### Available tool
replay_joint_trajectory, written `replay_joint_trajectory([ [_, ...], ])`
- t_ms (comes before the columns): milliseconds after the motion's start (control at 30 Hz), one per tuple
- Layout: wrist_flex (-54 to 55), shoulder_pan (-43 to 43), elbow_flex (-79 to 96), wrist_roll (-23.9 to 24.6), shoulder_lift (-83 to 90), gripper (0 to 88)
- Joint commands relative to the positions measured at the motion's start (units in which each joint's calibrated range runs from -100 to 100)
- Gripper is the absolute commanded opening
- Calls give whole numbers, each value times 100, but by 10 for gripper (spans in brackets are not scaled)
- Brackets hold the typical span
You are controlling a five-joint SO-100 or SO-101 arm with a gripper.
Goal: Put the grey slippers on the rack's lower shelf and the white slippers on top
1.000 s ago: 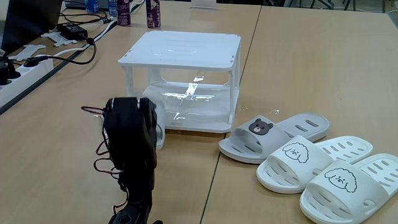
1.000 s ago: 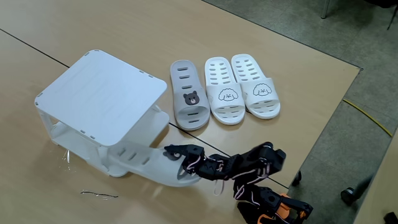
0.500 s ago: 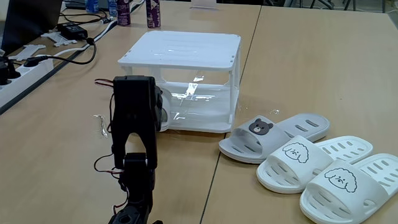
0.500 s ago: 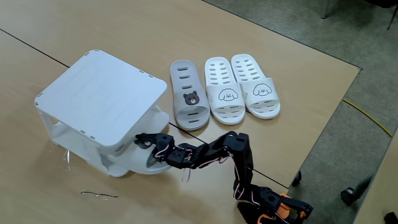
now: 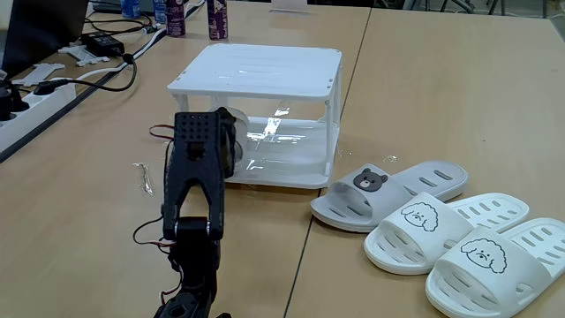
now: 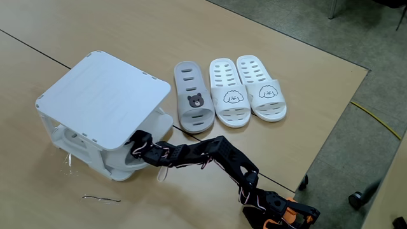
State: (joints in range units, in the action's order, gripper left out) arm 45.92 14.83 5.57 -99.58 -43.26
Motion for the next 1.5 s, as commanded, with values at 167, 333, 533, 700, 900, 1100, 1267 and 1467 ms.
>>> replay_joint_trajectory([
  [167, -1262, -19, -3115, -42, -979, 8],
  [333, -1486, -19, -3376, -42, -1114, 18],
  [533, -1685, -11, -3178, -42, -777, 258],
  [700, -3005, -11, -3169, -42, -222, 259],
  [900, -3039, -19, -2330, -42, 451, 259],
  [1100, -3031, -36, -1319, -42, 1074, 328],
  [1267, -2996, -36, -264, -42, 1764, 326],
  [1467, -2729, -36, 1459, -42, 3186, 325],
])
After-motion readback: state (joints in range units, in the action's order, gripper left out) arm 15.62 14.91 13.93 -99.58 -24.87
